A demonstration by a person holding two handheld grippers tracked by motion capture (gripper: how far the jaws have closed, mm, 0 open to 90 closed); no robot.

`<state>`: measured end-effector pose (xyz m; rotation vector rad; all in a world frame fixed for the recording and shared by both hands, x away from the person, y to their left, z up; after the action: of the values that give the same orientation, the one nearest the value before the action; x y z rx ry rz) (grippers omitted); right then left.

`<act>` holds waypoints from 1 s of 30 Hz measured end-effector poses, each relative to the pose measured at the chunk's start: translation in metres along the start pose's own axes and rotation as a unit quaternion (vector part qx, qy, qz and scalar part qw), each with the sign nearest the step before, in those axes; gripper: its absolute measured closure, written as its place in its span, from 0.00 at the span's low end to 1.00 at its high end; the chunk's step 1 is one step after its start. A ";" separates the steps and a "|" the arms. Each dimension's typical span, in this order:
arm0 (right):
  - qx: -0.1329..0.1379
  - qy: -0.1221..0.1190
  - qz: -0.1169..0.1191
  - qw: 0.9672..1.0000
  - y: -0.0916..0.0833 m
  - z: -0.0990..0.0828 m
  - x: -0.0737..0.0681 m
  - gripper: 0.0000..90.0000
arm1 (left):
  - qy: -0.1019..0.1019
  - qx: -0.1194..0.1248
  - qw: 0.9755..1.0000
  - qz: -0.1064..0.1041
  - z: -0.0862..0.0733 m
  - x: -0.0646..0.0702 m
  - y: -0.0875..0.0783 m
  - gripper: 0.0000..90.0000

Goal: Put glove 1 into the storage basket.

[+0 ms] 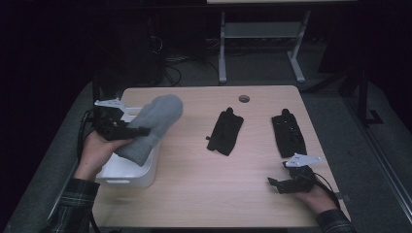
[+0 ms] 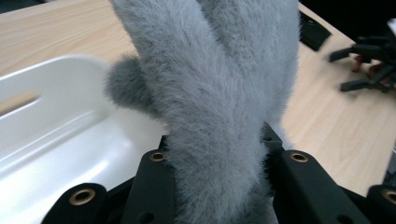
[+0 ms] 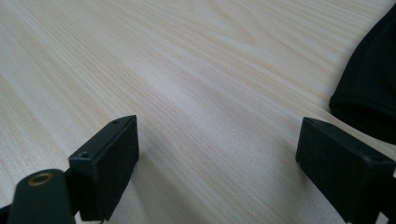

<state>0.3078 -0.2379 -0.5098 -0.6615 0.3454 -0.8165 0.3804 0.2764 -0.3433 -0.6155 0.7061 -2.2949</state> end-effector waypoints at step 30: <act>-0.001 0.002 -0.005 1.000 0.000 0.000 0.001 0.14 | -0.102 -0.122 0.985 0.068 -0.078 -0.084 0.033 0.72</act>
<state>0.3084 -0.2382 -0.5099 -0.6641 0.3465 -0.8265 0.4063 0.3386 -0.4420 -0.8721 0.9065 -2.0012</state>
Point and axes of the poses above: each handheld gripper's, and its own axes: y roughly forward along the jaws, z roughly out of its top, x roughly to its right, the point moved 4 cm from there along y, roughly forward along the jaws, and after that the axes turned 2 degrees about x, right-handed, at the moved point
